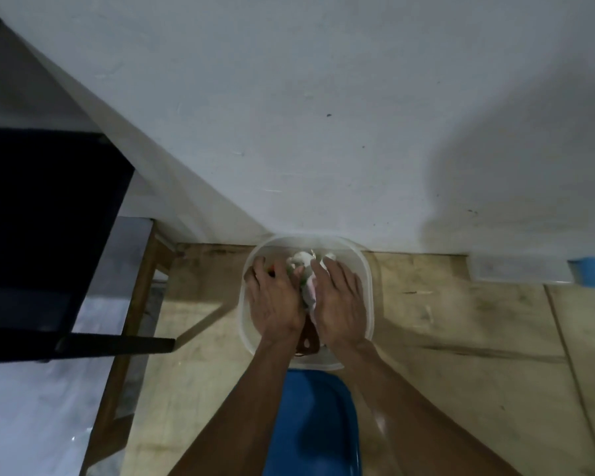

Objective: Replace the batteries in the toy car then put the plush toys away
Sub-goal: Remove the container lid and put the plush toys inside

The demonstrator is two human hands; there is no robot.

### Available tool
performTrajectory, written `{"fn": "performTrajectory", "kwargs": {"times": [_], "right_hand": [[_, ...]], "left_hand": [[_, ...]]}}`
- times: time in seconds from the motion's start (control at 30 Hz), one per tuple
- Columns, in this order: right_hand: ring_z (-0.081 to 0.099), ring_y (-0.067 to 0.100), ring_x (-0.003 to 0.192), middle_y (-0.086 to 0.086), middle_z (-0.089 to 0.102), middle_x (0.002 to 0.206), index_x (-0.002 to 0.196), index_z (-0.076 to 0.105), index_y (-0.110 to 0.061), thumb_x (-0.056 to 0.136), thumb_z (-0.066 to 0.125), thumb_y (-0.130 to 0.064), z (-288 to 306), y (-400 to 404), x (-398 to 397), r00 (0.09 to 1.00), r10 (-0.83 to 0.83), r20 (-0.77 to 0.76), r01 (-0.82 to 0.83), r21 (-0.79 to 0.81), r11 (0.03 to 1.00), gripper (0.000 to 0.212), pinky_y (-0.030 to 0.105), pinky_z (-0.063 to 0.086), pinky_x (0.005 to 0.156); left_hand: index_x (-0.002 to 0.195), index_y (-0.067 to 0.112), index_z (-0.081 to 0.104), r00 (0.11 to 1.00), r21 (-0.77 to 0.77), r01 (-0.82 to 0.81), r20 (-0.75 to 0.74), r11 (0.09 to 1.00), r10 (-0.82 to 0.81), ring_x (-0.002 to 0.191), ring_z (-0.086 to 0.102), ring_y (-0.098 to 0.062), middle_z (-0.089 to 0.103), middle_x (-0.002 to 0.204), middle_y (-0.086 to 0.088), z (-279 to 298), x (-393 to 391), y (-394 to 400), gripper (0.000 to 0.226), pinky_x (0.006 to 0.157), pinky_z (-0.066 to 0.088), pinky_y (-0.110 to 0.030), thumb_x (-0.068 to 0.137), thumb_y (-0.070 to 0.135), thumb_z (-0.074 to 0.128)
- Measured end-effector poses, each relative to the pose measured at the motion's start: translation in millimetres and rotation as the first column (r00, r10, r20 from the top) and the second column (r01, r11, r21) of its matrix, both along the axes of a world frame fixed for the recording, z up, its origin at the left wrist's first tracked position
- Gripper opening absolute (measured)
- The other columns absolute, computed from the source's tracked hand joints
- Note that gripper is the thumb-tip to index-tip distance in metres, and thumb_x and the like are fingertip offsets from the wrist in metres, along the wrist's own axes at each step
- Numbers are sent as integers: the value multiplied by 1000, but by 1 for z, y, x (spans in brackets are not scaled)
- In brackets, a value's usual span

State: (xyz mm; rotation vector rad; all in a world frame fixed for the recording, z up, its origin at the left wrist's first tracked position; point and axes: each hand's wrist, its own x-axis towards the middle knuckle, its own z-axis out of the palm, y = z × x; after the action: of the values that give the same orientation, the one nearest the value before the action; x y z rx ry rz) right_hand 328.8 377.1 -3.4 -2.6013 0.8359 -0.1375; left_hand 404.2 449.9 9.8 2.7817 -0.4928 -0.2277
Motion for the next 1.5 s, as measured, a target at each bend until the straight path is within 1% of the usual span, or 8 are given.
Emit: {"fn": "performTrajectory", "kwargs": {"times": [0.2, 0.4, 0.77, 0.87, 0.97, 1.2, 1.33, 1.5], "right_hand": [[50, 32, 131, 12, 57, 138, 139, 51, -11, 82, 63, -10, 11, -6, -3, 1000, -16, 8, 16, -23, 1000, 58, 51, 42, 107], [44, 28, 133, 13, 53, 141, 139, 53, -9, 99, 23, -35, 45, -4, -17, 965, -171, 198, 144, 145, 979, 56, 43, 37, 113], [53, 20, 114, 5, 56, 123, 126, 59, -13, 97, 47, -17, 63, 47, -93, 846, -275, 457, 183, 236, 954, 32, 22, 42, 96], [51, 18, 109, 6, 55, 116, 122, 59, -15, 93, 49, -14, 47, 70, -132, 840, -315, 441, 213, 267, 940, 30, 20, 41, 93], [51, 22, 113, 5, 56, 117, 122, 57, -16, 95, 52, -12, 24, 93, -165, 860, -365, 356, 248, 334, 909, 28, 38, 45, 95], [30, 27, 142, 6, 36, 155, 154, 26, -22, 104, 41, -28, -21, 131, -211, 960, -279, -10, 254, 448, 858, 52, 43, 28, 117], [28, 26, 144, 7, 31, 159, 156, 19, -20, 104, 40, -31, -25, 144, -211, 975, -220, -32, 212, 427, 879, 57, 34, 14, 118], [29, 28, 141, 6, 36, 155, 154, 29, -19, 101, 50, -32, -22, 149, -212, 958, -288, -6, 261, 447, 856, 58, 42, 22, 117]], "left_hand": [[133, 11, 49, 988, 143, 150, -65, 978, -142, 133, 39, -35, 47, 142, -14, 3, 8, 7, 44, 105, 37, -43, 96, 34, 55], [119, 4, 61, 984, -264, 162, 117, 951, -135, 117, 54, -39, 59, 128, -21, 19, 6, 21, 25, 99, 47, -46, 103, 19, 49], [128, 6, 58, 992, -526, 38, 122, 850, 31, 113, 54, -34, 56, 124, -19, 40, -41, 109, 44, 91, 50, -47, 106, 36, 36], [135, 9, 54, 995, -495, -59, 37, 867, 89, 120, 51, -36, 54, 129, -18, 23, -82, 141, 49, 96, 48, -50, 104, 41, 34], [141, 14, 49, 994, -419, -113, -51, 901, 100, 122, 50, -40, 52, 133, -20, 9, -124, 170, 51, 95, 48, -55, 103, 44, 33], [156, 25, 22, 958, -77, -124, -271, 989, 99, 134, 35, -42, 35, 151, -15, -20, -174, 210, 61, 102, 38, -58, 102, 53, 30], [157, 30, 15, 948, 24, -69, -310, 997, 72, 135, 31, -40, 31, 152, -14, -26, -177, 217, 64, 103, 37, -59, 101, 58, 31], [156, 35, 19, 934, 20, -88, -345, 996, 90, 129, 32, -39, 29, 149, -17, -25, -176, 223, 69, 103, 40, -57, 96, 62, 41]]}}
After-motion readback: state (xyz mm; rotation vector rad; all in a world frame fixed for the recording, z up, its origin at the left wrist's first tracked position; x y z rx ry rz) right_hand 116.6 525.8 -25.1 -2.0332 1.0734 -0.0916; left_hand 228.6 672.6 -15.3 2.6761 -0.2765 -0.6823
